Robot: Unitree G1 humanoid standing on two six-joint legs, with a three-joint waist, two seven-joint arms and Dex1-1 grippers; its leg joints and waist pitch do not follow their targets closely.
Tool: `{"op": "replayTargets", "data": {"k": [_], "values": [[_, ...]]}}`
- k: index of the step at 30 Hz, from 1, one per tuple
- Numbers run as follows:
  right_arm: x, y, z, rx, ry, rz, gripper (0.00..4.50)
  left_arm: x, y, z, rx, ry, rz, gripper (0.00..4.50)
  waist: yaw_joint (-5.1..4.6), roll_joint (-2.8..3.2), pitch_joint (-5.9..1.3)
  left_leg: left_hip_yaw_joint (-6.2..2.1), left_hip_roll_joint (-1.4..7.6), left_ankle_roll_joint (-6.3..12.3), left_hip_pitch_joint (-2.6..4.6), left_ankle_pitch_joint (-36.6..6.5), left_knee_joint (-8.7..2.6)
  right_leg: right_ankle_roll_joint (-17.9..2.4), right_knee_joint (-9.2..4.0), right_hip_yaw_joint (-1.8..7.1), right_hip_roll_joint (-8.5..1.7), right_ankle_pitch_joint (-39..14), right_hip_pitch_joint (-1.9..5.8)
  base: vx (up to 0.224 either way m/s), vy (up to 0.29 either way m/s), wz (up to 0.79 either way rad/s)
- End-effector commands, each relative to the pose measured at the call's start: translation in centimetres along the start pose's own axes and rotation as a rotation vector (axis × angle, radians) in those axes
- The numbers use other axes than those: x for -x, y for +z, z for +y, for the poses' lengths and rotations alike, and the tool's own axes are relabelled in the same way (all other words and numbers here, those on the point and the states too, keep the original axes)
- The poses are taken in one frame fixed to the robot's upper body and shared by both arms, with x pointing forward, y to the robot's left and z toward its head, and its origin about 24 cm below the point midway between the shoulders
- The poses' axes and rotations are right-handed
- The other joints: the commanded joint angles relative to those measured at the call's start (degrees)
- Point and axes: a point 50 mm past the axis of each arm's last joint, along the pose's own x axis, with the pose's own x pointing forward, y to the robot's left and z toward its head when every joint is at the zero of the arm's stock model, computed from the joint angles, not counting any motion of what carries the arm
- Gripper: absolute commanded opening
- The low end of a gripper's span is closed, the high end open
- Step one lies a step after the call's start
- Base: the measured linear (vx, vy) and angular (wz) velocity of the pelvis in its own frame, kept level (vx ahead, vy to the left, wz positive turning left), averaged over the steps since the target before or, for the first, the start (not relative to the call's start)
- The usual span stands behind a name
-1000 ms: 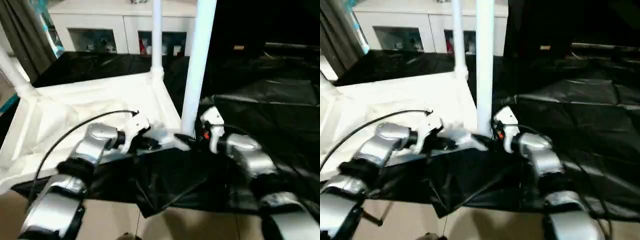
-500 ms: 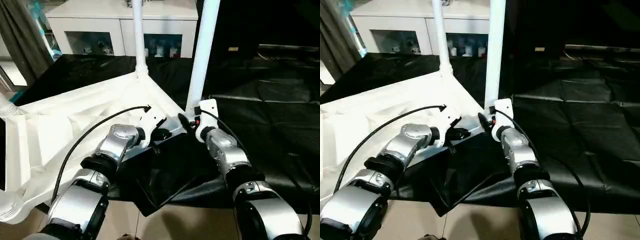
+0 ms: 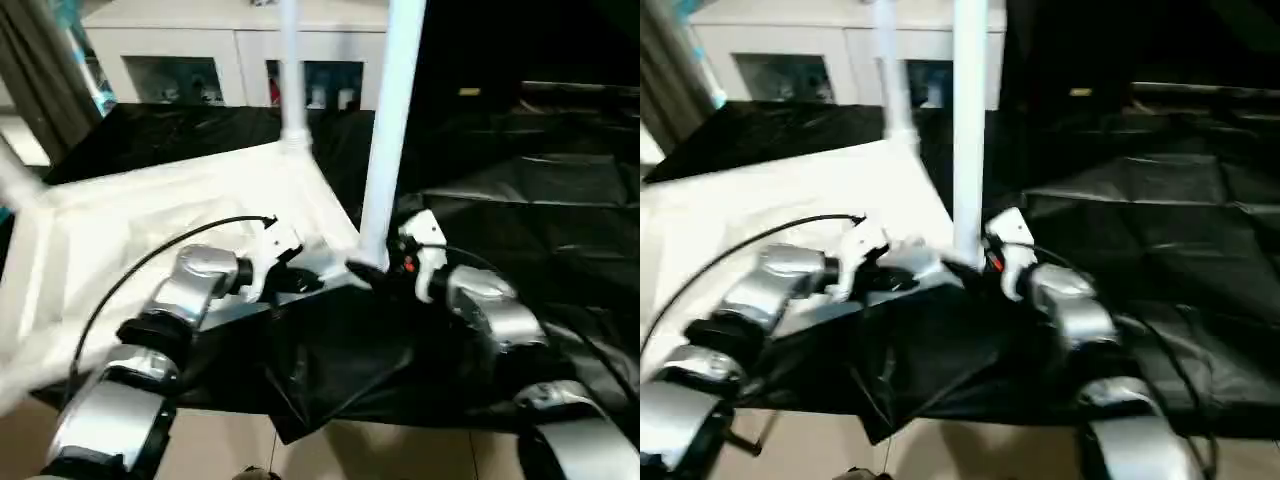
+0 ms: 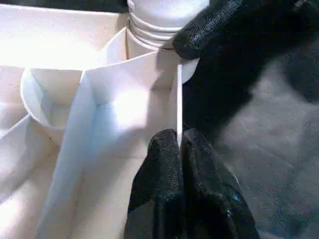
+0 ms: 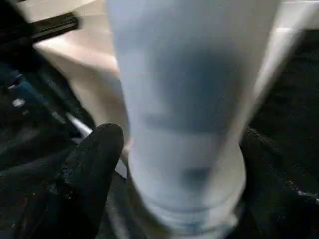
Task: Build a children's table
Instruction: Rotate leg to tighten
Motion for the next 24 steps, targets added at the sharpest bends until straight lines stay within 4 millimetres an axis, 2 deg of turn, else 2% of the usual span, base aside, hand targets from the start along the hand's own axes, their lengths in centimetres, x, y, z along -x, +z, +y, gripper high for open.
{"op": "replayTargets", "data": {"k": [1,4,6,9,12,15,16,17,18,20,22,24], "values": [[-0.5,0.2,1.0,0.014,0.099,0.001,3.36,-0.8,-0.1,-0.8,-0.011,-0.08,0.01,0.0,0.02,-0.54,-4.33,-1.49,3.81,5.6,1.6,-9.93,-3.47,-16.07,-3.08,2.49,-3.94,-6.78,2.52,0.0,0.0,0.0],[0.0,0.3,0.8,0.029,0.125,0.01,3.25,-0.4,-0.3,-0.9,-0.019,-0.096,0.018,0.0,0.14,-0.51,-4.1,-1.58,3.85,3.91,1.73,-12.49,-3.77,-15.34,-3.39,2.55,-3.95,-10.32,2.48,0.0,0.0,0.0],[0.2,0.4,0.9,0.032,0.14,0.014,2.96,-0.3,-0.3,-0.9,-0.02,-0.101,0.021,0.0,0.05,-0.6,-3.95,-1.62,3.81,2.81,1.76,-14.14,-3.92,-14.74,-3.67,2.66,-4.02,-12.78,2.44,0.0,0.0,0.0],[0.1,0.5,1.1,0.03,0.153,0.013,2.79,-0.3,-0.3,-0.9,-0.023,-0.098,0.017,0.0,0.02,-0.79,-4.02,-1.65,3.81,2.36,1.76,-14.06,-3.96,-14.26,-3.67,2.71,-4.02,-13.21,2.44,0.0,0.0,0.0],[-0.2,0.4,1.3,0.009,0.144,0.002,2.72,-0.5,-0.1,-0.9,-0.023,-0.08,0.005,0.0,0.13,-0.74,-4.11,-1.69,3.74,2.9,1.53,-12.43,-3.83,-14.29,-3.47,2.65,-4.09,-11.8,2.56,0.0,0.0,0.0],[-0.7,0.1,0.6,-0.008,0.006,-0.018,2.72,-0.8,0.0,-0.6,-0.018,-0.032,0.013,0.0,-0.05,-0.63,-4.09,-1.75,3.71,2.7,1.53,-12.4,-3.91,-14.31,-3.46,2.58,-4.05,-11.96,2.46,0.0,0.0,0.0],[-1.0,-0.2,0.2,-0.026,-0.094,-0.017,2.71,-1.2,0.2,-0.1,-0.007,0.041,0.009,0.0,-0.14,-0.64,-4.08,-1.7,3.72,2.49,1.54,-12.84,-3.9,-14.23,-3.59,2.64,-4.13,-12.52,2.39,0.0,0.0,0.0],[-1.3,-0.5,-0.2,-0.047,-0.18,-0.012,2.71,-1.5,0.4,0.3,0.006,0.103,-0.003,0.0,-0.5,-0.61,-3.86,-1.79,3.58,1.55,1.66,-14.29,-4.02,-13.99,-3.85,2.71,-4.15,-14.63,2.16,0.0,0.0,0.0],[-1.3,-0.5,-0.2,-0.047,-0.18,-0.012,2.71,-1.5,0.4,0.3,0.006,0.103,-0.003,0.0,-0.53,-0.68,-3.91,-1.88,3.53,0.65,1.97,-15.43,-4.05,-13.29,-4.22,2.73,-4.29,-17.1,2.14,0.0,0.0,0.0],[-2.2,-1.2,-0.4,-0.123,-0.349,-0.005,2.7,-2.7,1.3,0.9,0.051,0.226,-0.031,0.0,-0.72,-0.52,-3.76,-1.99,3.43,-0.15,2.1,-16.49,-4.2,-12.45,-4.52,2.77,-4.22,-19.43,2.05,0.0,0.0,0.0],[-2.6,-1.4,-0.3,-0.156,-0.402,-0.002,2.7,-3.3,1.6,0.9,0.057,0.255,-0.035,0.0,-0.64,-0.66,-3.77,-2.04,3.42,-0.43,2.22,-17.31,-4.3,-11.43,-4.83,2.76,-4.17,-20.53,1.99,0.0,0.0,0.0],[-3.8,-1.5,0.2,-0.193,-0.489,0.008,2.7,-4.3,2.3,1.0,0.079,0.326,-0.052,0.0,-0.89,-0.43,-3.67,-2.08,3.39,-1.0,2.39,-18.74,-4.51,-11.0,-4.97,2.78,-3.97,-20.86,1.73,0.0,0.0,0.0]]}}
